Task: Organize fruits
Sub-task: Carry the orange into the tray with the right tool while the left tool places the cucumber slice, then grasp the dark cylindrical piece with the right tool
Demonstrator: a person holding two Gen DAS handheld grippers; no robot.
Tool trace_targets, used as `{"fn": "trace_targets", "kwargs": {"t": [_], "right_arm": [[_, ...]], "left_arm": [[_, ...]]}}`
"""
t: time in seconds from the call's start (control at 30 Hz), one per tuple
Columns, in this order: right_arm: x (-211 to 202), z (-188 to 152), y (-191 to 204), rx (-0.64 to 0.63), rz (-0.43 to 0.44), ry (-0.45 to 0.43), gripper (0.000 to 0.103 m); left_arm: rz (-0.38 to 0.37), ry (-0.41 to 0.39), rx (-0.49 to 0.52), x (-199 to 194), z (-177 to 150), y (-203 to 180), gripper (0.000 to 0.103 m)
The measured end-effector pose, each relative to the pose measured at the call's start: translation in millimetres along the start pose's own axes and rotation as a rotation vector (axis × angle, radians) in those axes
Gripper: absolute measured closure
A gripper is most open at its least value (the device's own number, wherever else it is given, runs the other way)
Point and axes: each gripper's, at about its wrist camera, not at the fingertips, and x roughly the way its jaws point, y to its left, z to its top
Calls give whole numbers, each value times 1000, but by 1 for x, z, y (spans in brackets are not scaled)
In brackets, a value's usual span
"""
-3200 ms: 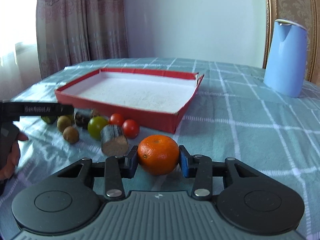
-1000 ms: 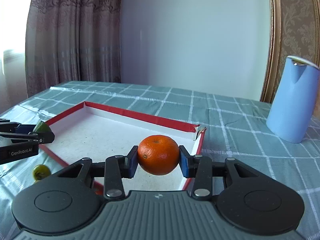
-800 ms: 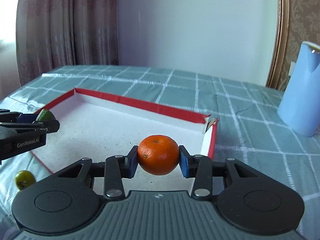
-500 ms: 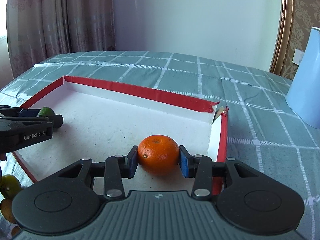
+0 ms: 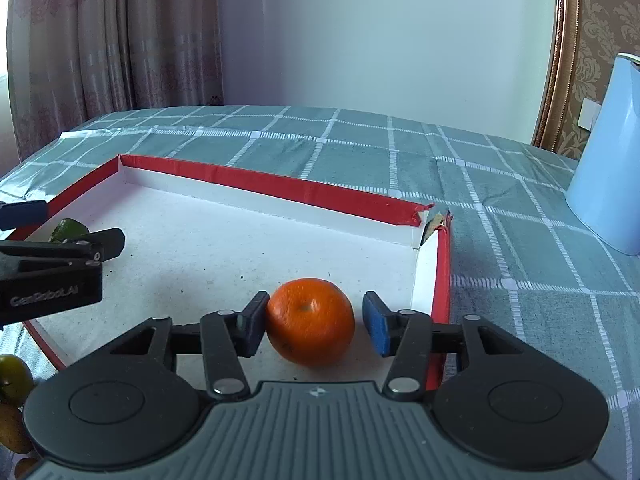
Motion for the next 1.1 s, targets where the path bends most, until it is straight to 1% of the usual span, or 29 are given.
{"fn": "trace_targets", "kwargs": {"t": [0.03,0.13,0.27,0.4,0.57,0.67,0.73,0.8,0.93,1.03,1.1], "right_arm": [[0,-1,-2,10,5,-2,46],[-4,-2,-7,37,12,-19,45],[-14,-4,-10,42,21,-49,45],[-31,-12,-9,28,29,-80,45],[-63,-25,-7,0,35,-153,45],[-84,-37,-3,-12,63,-182,45],[-96,-47,-2,-9,89,-198,45],[-107,-57,-1,-16,102,-201,45],[-128,-81,5,-79,102,-215,45],[-140,-96,8,-111,135,-206,45],[-143,-99,10,-119,140,-197,45]], "left_arm": [[6,-22,-1,-5,0,1,13],[21,-61,-20,-18,-3,6,9],[31,-66,-70,-32,-10,18,9],[30,-56,-117,-45,-20,33,9],[-32,13,-181,-59,-40,54,9],[-41,14,-220,-66,-46,63,7],[-63,22,-239,-67,-47,67,7],[-89,41,-237,-66,-49,66,7],[-73,34,-186,-72,-52,58,7],[-98,41,-169,-74,-54,55,7],[-89,39,-164,-75,-55,54,6]]}}
